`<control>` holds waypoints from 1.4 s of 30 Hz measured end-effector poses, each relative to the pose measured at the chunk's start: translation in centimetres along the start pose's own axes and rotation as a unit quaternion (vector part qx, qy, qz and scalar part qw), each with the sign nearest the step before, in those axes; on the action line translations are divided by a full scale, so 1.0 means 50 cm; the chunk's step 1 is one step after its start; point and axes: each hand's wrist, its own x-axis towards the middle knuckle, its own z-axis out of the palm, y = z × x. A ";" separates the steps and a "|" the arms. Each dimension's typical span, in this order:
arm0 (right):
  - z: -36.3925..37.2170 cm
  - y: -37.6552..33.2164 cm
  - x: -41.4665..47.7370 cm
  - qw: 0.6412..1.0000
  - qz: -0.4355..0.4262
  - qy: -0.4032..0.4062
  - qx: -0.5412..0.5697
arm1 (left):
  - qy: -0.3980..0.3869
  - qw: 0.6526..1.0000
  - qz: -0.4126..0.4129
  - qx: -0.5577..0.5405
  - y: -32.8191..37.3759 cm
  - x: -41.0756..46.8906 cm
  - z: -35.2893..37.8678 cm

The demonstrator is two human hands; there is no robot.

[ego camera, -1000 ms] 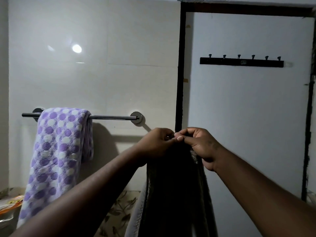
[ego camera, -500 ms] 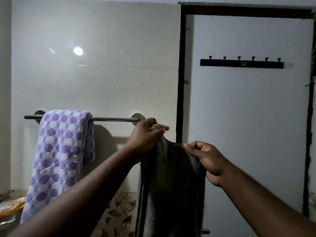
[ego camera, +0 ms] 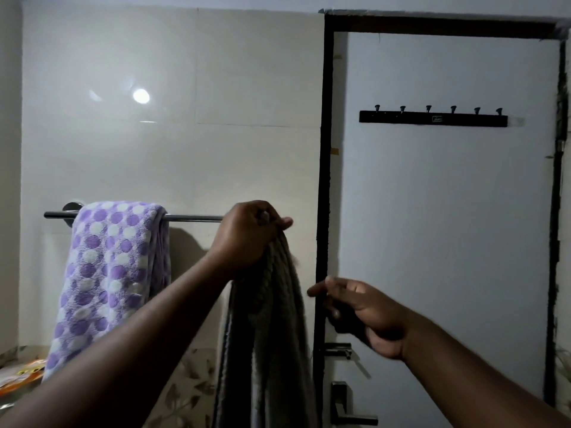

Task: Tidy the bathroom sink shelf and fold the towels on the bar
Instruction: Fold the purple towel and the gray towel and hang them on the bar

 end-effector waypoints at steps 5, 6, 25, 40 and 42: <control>0.056 0.021 0.010 0.995 -0.060 0.023 -0.071 | -0.038 0.999 0.018 -0.024 0.003 -0.003 -0.002; 0.071 0.011 0.017 0.995 -0.070 0.038 -0.053 | -0.055 0.998 0.030 -0.012 0.008 -0.006 0.006; 0.052 0.026 0.034 0.989 -0.074 0.095 0.083 | -0.254 0.963 -0.066 -0.058 -0.018 -0.046 -0.004; 0.032 0.010 0.028 0.992 -0.009 -0.002 0.129 | -0.080 0.992 -0.034 -0.093 -0.013 -0.038 0.031; 0.014 0.042 0.012 0.991 0.011 0.015 0.129 | -0.028 0.990 -0.042 -0.135 -0.024 -0.025 0.010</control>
